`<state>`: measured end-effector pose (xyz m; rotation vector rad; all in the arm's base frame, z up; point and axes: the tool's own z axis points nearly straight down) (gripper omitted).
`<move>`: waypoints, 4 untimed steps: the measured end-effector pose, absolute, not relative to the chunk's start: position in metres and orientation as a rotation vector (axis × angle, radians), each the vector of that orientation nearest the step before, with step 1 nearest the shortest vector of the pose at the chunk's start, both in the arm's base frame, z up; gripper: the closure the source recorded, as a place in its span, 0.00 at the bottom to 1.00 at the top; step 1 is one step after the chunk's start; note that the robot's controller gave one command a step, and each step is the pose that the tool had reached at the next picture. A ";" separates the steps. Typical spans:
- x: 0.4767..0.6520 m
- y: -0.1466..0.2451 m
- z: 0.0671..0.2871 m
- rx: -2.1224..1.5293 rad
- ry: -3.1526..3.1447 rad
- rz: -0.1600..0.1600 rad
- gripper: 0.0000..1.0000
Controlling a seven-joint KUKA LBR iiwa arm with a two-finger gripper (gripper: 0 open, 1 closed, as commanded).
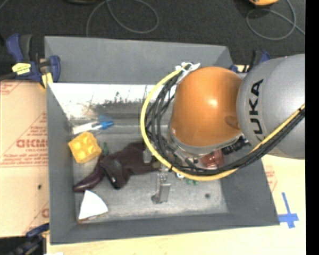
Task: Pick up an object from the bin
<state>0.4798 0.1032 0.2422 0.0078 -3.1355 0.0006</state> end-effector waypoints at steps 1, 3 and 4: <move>0.481 0.103 0.246 0.002 -3.144 -0.002 0.00; 0.521 0.092 0.156 0.003 -3.149 -0.002 0.00; 0.514 0.086 0.120 0.176 -3.141 -0.001 0.00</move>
Offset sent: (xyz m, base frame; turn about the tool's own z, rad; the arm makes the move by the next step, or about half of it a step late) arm 0.0408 0.0041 -0.1117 0.2007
